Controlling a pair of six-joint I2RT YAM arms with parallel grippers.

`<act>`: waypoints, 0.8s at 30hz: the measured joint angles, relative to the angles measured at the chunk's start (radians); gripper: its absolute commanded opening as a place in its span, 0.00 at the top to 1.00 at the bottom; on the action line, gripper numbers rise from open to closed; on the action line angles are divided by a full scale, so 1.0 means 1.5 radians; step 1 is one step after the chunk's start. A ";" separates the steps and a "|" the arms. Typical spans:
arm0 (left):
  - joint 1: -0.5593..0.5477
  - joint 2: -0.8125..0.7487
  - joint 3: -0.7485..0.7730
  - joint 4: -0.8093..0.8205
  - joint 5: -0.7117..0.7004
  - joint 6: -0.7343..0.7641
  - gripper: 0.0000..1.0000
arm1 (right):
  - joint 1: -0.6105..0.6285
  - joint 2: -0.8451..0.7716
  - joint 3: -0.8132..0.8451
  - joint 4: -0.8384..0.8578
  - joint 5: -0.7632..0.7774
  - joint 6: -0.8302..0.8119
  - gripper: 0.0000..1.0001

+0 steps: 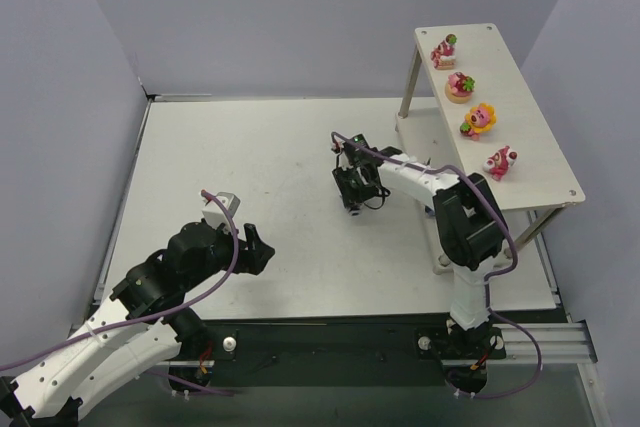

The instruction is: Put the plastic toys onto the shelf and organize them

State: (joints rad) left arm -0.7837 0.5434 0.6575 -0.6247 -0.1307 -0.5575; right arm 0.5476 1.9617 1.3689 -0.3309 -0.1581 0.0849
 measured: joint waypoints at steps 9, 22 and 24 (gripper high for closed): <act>0.000 0.000 0.000 0.000 0.000 0.000 0.15 | 0.066 -0.037 -0.047 0.138 0.282 0.018 1.00; 0.000 0.000 0.000 0.001 0.002 -0.001 0.15 | 0.084 -0.037 -0.077 0.383 0.628 0.038 1.00; 0.000 0.000 0.000 0.001 0.004 0.000 0.15 | 0.084 -0.032 -0.073 0.414 0.676 0.040 1.00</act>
State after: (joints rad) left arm -0.7837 0.5434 0.6575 -0.6231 -0.1253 -0.5579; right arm 0.6731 1.9144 1.2587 0.2897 0.8558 0.1444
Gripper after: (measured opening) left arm 0.853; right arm 0.379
